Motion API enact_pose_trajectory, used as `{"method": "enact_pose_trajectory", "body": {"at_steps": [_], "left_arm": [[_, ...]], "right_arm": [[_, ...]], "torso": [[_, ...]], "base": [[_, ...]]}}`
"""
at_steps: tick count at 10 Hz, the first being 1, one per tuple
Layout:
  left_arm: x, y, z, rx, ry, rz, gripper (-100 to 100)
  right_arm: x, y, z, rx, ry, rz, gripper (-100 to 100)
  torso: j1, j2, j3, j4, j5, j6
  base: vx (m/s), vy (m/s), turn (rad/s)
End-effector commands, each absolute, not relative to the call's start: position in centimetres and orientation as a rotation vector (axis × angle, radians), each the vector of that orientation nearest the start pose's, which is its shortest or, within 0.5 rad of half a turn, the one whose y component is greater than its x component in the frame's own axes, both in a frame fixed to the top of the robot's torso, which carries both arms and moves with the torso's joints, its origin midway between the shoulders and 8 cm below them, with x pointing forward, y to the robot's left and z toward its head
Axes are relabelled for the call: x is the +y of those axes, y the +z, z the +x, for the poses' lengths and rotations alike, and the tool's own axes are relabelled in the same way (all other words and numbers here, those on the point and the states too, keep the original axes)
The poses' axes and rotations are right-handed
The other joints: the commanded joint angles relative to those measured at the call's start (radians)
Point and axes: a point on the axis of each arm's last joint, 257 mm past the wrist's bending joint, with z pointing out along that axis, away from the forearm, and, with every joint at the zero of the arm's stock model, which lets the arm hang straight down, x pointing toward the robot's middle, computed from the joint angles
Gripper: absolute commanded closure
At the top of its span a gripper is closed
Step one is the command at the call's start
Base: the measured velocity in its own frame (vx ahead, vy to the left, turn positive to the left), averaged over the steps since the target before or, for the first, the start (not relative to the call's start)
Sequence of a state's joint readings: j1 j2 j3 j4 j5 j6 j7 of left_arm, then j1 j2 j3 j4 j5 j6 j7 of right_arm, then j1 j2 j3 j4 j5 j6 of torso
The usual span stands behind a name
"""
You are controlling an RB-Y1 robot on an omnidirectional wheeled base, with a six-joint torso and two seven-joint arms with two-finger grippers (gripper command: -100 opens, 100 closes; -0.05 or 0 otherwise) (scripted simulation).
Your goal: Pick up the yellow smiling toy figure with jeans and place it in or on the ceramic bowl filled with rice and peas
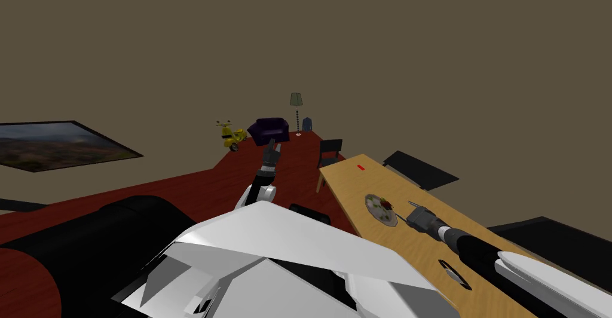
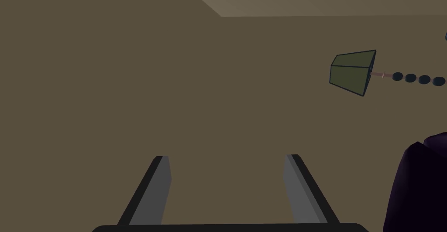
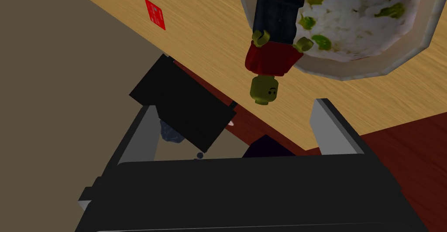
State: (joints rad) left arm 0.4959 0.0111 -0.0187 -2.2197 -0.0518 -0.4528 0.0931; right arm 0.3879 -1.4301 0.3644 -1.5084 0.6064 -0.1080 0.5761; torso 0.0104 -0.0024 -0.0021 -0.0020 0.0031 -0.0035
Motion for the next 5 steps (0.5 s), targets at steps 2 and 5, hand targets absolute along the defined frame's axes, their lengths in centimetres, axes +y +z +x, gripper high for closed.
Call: {"method": "enact_pose_trajectory", "body": {"at_steps": [2, 5], "left_arm": [[26.99, -1.15, 36.47, 0.698, -1.350, -0.744, 0], [26.99, -1.15, 36.47, 0.698, -1.350, -0.744, 0]], "right_arm": [[-56.01, -32.44, 33.73, 2.133, -0.498, -1.121, 0], [-56.01, -32.44, 33.73, 2.133, -0.498, -1.121, 0]], "torso": [[0.000, 0.000, 0.000, 0.000, 0.000, 0.000], [0.000, 0.000, 0.000, 0.000, 0.000, 0.000]], "base": [[0.000, 0.000, 0.000], [0.000, 0.000, 0.000]]}}
